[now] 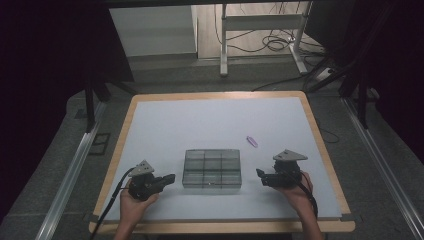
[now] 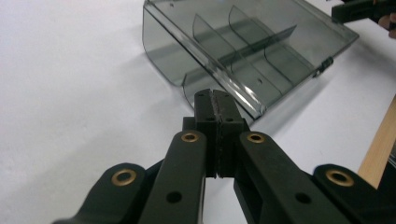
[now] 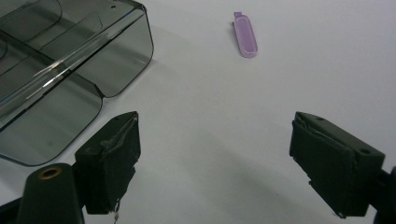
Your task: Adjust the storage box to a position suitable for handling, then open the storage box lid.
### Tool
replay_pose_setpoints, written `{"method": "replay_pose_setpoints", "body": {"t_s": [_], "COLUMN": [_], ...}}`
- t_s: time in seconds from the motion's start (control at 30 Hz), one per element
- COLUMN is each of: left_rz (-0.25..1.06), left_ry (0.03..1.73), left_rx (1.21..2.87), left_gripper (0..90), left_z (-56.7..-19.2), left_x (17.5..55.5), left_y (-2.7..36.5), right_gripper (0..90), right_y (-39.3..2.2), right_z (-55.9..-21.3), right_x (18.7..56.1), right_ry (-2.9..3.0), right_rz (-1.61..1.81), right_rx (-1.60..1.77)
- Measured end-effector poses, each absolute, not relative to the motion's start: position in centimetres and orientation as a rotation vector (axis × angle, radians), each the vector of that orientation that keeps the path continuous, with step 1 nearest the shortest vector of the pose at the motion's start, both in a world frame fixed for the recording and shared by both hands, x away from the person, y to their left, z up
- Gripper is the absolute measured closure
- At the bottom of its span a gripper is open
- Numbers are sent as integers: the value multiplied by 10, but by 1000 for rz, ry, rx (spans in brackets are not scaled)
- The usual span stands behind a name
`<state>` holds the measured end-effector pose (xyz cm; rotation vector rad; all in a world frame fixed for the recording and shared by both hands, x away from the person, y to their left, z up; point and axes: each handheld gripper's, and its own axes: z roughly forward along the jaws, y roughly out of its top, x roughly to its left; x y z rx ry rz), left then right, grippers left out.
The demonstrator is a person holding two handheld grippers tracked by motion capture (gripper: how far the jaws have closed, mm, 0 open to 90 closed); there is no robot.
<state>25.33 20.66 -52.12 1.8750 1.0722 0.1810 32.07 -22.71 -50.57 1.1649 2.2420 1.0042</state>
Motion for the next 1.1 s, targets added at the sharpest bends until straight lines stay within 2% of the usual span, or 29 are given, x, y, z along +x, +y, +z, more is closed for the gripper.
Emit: {"method": "replay_pose_setpoints", "body": {"t_s": [1.1], "left_rz": [133], "left_ry": [1030], "left_rx": [1911], "left_gripper": [900], "left_z": [-528], "left_x": [244], "left_y": [189], "right_gripper": [158], "right_y": [-224], "right_z": [-507], "right_x": [321], "right_ry": [2253], "right_rz": [1019], "right_rx": [1145]}}
